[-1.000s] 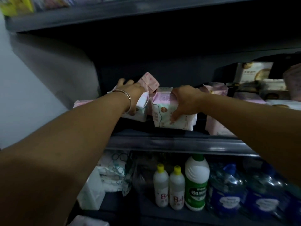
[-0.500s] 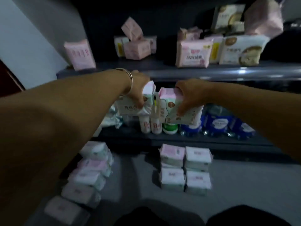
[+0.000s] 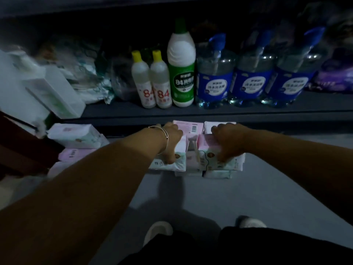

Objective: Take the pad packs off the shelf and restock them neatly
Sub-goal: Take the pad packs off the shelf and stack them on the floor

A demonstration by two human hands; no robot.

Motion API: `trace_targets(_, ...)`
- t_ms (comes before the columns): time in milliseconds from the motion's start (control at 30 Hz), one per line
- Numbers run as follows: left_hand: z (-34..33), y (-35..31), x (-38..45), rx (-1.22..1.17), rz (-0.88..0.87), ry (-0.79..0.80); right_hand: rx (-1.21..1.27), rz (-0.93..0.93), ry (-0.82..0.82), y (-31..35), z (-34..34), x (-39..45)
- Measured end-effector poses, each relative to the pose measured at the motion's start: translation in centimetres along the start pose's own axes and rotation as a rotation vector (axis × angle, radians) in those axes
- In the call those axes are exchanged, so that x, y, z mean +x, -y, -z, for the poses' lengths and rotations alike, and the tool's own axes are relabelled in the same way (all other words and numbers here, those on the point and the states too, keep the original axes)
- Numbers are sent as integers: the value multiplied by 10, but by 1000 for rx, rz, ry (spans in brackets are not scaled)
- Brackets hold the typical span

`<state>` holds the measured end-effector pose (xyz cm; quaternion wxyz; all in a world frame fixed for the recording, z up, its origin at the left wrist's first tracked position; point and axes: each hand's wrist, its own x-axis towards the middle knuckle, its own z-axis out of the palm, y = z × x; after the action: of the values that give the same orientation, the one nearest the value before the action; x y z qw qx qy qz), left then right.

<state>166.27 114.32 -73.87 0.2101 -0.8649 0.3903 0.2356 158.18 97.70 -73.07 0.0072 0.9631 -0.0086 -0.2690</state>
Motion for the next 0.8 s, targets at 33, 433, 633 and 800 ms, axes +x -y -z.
trace_targets(33, -5, -5, 9, 3, -7, -10, -31, 1, -16, -3, -10, 5)
trace_targets(433, -46, -46, 77, 7, -34, -333, -155, -11, -290, -30, -81, 38)
trace_targets(633, -35, -41, 74, -18, -64, -294, -108, 16, -308, -33, -72, 34)
trace_targets(800, 8, -30, 50, -24, -52, -262, -87, 31, -324, -32, -31, 15)
